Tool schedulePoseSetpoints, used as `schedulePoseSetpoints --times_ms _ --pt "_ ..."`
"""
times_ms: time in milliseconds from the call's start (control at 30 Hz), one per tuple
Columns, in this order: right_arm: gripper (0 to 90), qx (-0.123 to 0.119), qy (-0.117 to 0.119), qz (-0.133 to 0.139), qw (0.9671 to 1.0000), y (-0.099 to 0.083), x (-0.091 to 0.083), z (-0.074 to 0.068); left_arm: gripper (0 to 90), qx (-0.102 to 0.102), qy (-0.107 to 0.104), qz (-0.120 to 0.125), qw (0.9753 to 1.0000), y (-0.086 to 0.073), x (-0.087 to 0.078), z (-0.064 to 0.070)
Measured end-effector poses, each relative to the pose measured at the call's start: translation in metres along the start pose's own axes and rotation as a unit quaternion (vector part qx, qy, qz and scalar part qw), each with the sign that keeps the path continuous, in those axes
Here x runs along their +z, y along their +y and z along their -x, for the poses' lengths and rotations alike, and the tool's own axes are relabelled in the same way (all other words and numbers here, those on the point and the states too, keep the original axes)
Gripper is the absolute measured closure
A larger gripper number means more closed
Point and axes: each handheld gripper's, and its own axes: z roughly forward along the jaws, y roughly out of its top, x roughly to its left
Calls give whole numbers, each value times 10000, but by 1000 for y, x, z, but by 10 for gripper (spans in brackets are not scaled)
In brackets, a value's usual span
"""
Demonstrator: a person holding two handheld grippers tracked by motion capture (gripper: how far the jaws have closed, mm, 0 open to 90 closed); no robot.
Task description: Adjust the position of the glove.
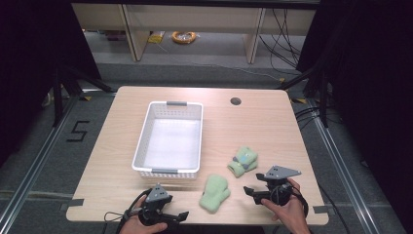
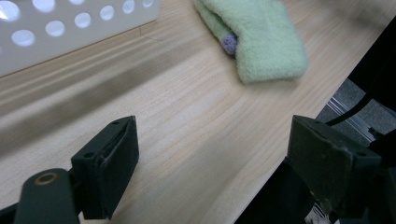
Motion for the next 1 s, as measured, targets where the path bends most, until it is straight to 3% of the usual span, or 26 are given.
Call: schedulePoseSetpoints --times_ms 33,67,133,267,300,333,400,500,600,633,667,733,800,867,900,967,1000 --pt "300 0 0 0 10000 0 0 0 160 44 30 -3 10000 0 0 0" --pt "313 -18 8 -7 10000 0 0 0 160 -56 41 36 10000 -1 1 1" --pt "340 -45 60 -64 10000 0 0 -2 160 54 27 -2 10000 0 0 0" --pt "376 -75 84 -15 9999 1 -1 -3 160 39 54 42 10000 0 1 1" --pt "391 -137 188 -29 9997 2 0 -3 160 -60 20 45 10000 0 1 2" --pt "425 -192 145 1 9997 2 0 -4 161 38 36 63 10000 0 1 2" --pt "436 -184 143 -1 9997 2 0 -4 161 -17 38 131 9999 0 2 4" --pt "432 -222 209 -22 9995 4 2 -7 161 -17 46 210 9998 1 2 3" --pt "428 -283 274 6 9992 5 3 -9 161 100 34 51 9999 1 0 3" --pt "428 -257 240 -3 9994 6 3 -10 161 21 45 147 9999 1 2 4" --pt "428 -228 241 -21 9994 7 4 -11 161 147 71 84 9998 1 1 4" --pt "425 -286 292 -36 9992 9 5 -12 162 85 104 166 9998 1 3 7" --pt "418 -358 361 -12 9987 13 8 -15 162 218 71 102 9997 2 4 8" --pt "418 -369 310 28 9988 13 9 -16 162 123 48 95 9999 2 5 10" --pt "419 -335 365 3 9988 15 10 -17 163 285 62 57 9996 3 5 9" --pt "425 -354 394 -3 9986 18 12 -19 168 165 24 192 9997 4 8 13" --pt "426 -415 400 13 9983 19 13 -19 177 222 5 167 9996 4 8 13"
